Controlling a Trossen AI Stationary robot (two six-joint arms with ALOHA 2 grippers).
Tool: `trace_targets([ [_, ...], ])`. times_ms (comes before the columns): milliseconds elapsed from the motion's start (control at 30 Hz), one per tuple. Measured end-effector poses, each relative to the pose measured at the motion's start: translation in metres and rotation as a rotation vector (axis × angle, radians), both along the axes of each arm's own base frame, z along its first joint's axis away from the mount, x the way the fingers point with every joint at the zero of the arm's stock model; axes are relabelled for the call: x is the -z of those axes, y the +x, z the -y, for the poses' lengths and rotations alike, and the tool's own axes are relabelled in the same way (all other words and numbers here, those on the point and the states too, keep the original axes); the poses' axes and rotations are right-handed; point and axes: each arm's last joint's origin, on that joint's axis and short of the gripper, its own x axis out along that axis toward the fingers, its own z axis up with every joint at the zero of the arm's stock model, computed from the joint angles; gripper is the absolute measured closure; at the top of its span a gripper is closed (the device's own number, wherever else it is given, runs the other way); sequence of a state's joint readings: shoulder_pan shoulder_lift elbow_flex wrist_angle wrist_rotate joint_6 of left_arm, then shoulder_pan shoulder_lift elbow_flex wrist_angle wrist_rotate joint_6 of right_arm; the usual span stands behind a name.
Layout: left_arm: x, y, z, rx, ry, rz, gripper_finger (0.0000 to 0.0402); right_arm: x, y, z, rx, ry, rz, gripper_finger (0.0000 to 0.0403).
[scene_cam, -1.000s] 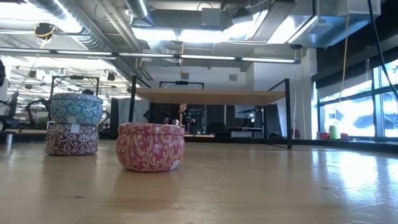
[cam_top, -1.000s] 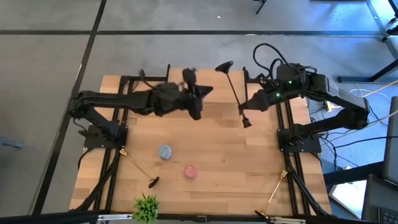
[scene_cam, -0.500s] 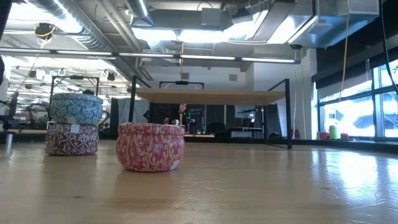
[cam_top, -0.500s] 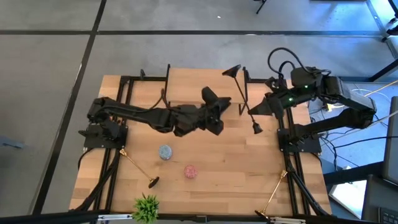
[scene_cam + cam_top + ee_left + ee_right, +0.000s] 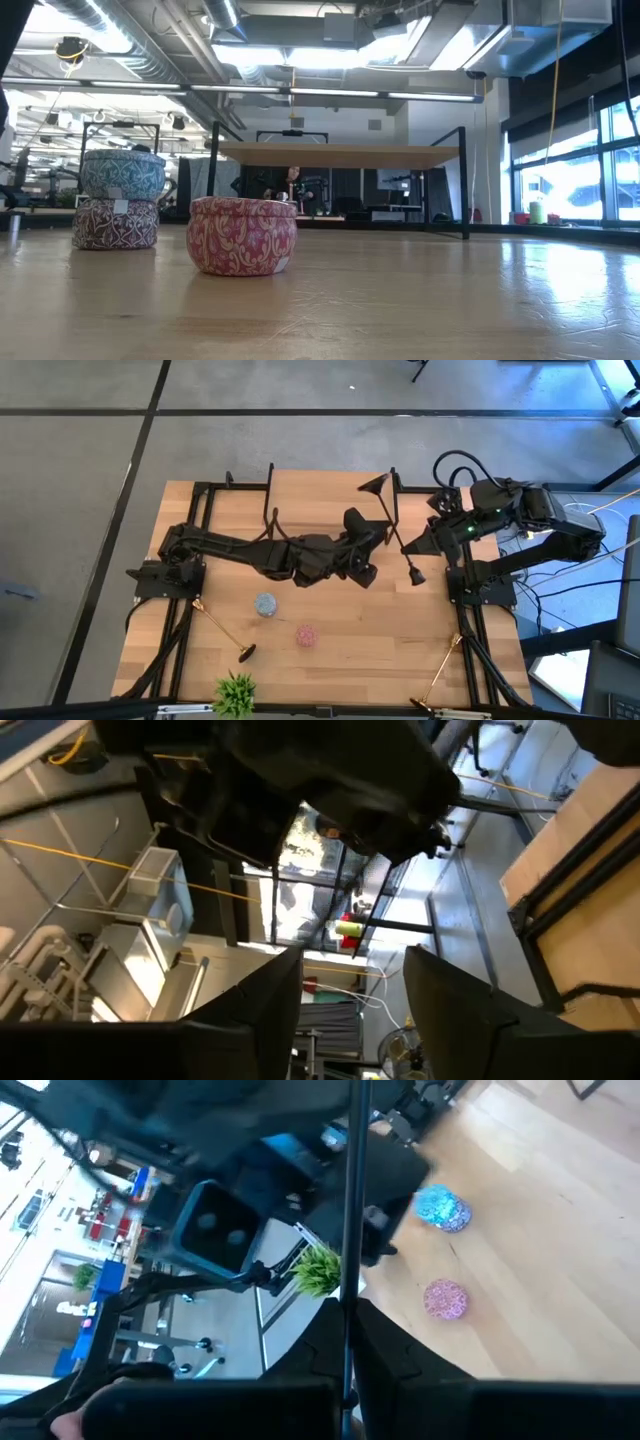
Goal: Pick & Place candle stick holders
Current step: Put the black candle holder on the shelf
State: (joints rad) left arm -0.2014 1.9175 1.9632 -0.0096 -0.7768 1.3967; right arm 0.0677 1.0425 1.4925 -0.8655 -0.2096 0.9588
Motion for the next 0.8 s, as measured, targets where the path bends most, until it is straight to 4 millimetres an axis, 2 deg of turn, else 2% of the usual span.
trace_targets([
  [300,-0.001,-0.003,0.015,0.021,0.006,-0.013,0.0233,0.0,0.0,0.001,0.025,-0.008,-0.002,0.0397],
  [800,0.0,-0.002,0.008,0.001,0.019,-0.024,0.0233,0.004,0.021,-0.013,-0.033,0.016,-0.004,0.0397],
])
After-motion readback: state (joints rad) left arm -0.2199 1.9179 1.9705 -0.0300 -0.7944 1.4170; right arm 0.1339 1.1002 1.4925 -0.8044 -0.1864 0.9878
